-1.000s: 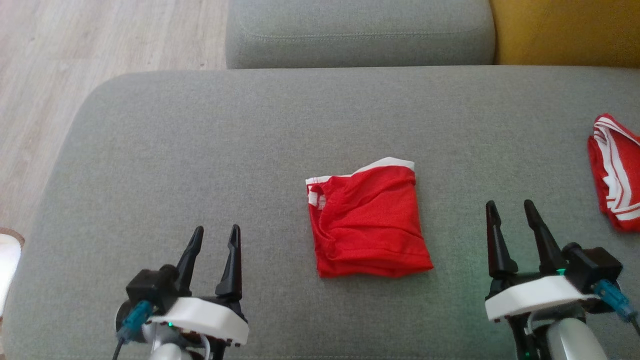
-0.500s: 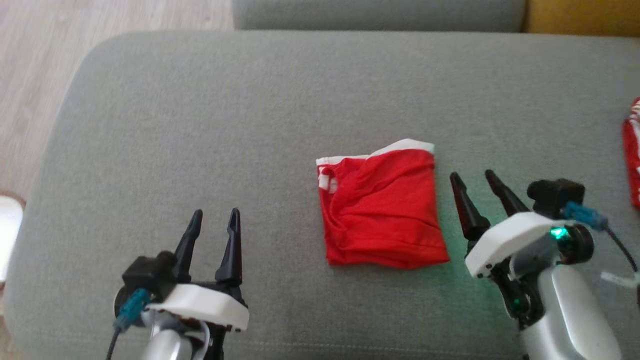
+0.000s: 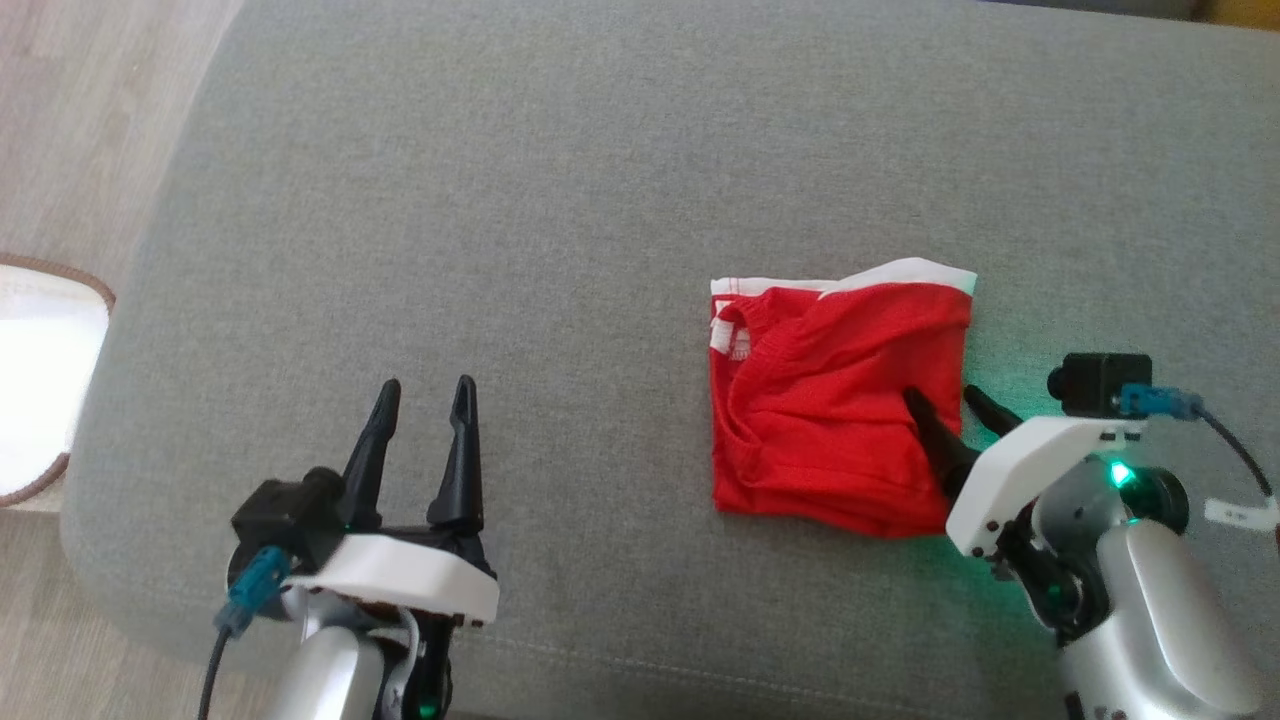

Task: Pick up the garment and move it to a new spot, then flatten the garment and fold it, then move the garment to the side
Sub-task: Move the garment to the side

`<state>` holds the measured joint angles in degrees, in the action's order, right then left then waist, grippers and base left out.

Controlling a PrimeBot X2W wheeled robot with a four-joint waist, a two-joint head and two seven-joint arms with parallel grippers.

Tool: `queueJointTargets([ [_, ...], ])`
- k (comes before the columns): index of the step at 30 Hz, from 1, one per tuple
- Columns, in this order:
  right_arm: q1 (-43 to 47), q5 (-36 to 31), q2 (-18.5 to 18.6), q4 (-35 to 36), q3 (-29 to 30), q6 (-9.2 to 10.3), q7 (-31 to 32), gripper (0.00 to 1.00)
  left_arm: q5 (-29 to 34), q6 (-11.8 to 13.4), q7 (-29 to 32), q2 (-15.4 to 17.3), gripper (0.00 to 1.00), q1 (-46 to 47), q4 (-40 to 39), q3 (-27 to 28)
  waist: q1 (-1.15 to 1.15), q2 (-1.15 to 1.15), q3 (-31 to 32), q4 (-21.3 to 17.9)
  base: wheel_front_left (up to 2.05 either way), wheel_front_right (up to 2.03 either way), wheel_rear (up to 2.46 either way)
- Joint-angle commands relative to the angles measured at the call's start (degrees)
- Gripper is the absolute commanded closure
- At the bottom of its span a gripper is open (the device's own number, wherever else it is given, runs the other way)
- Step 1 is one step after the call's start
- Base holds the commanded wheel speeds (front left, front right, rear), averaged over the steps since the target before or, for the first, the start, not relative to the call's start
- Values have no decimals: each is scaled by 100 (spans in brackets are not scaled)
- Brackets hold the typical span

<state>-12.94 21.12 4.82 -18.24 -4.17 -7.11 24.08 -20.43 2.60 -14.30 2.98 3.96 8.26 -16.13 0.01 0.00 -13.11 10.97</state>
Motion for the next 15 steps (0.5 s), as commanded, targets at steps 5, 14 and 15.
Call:
queueJointTargets([
  [5,-202,156,122,160,-286,-37,181,100,-14,61,-70,-10,0,224,-226,184,-1,0,-61,-56,0,0,0],
  [14,-525,-26,411,467,-308,-37,-78,100,195,-25,-70,-10,0,342,-346,214,-1,0,-269,-837,0,0,0],
  [15,-567,-57,476,520,-302,-37,-74,100,225,-43,-70,-10,0,366,-371,202,-1,0,-313,-976,0,0,0],
])
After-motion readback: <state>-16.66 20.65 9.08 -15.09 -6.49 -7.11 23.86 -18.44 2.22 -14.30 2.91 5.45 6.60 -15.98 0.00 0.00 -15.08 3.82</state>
